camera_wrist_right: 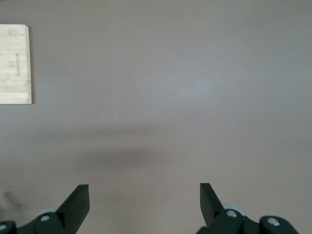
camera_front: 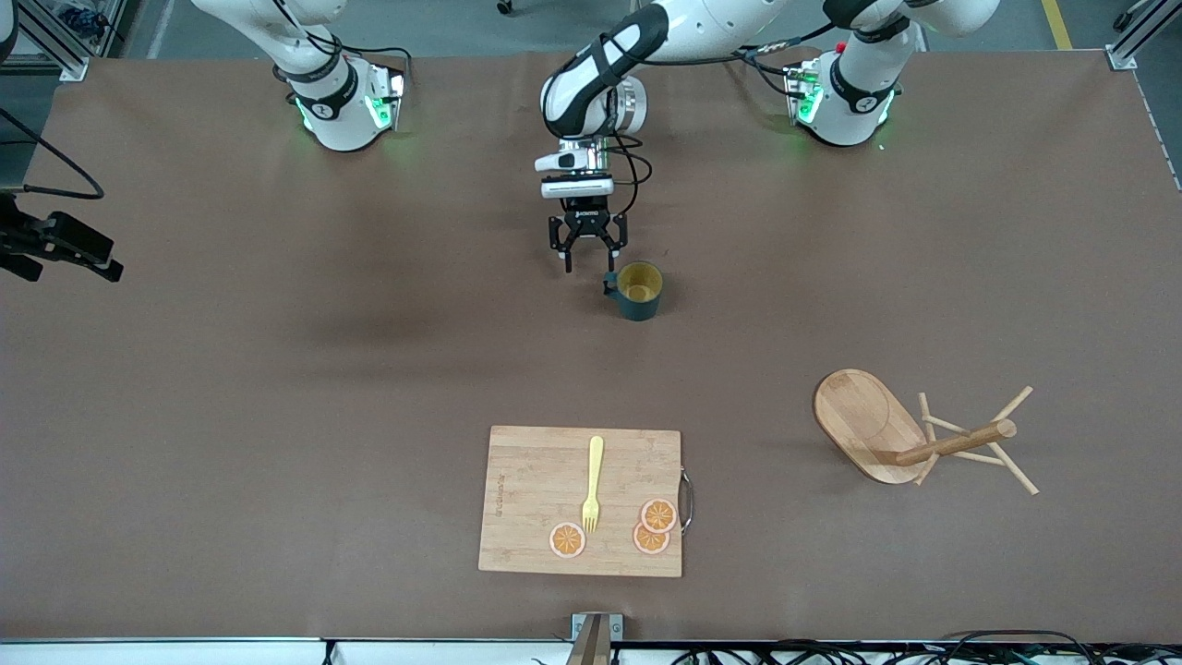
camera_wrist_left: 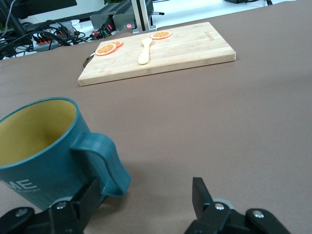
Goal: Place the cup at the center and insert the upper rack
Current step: 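Lower the left gripper onto the teal mug's handle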
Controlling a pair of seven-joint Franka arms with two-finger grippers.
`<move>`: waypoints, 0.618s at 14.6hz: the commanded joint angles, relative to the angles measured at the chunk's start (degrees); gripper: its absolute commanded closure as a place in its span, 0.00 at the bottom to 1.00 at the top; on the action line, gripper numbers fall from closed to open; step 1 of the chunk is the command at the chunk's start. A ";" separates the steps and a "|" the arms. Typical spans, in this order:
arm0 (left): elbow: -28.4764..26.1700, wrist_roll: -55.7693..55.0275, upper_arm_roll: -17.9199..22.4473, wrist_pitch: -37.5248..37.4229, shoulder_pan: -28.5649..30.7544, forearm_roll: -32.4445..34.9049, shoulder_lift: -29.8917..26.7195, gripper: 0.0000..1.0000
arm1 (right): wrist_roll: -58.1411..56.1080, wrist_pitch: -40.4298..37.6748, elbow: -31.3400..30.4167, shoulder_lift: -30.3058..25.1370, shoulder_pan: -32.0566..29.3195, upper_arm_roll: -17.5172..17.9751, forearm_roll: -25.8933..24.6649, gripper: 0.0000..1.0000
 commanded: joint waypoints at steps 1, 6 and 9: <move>-1.54 -0.59 0.97 -0.75 -0.55 3.47 -0.01 0.15 | 0.08 -0.34 -0.41 -0.57 0.70 0.15 -0.55 0.00; -1.02 -0.60 1.76 -0.66 -0.38 5.15 -0.01 0.17 | 0.08 -0.34 0.03 -0.66 0.88 0.24 -1.08 0.00; -1.01 -0.59 2.11 -0.31 -0.47 6.20 0.08 0.18 | 0.08 -0.34 0.03 -0.66 0.88 0.15 -1.34 0.00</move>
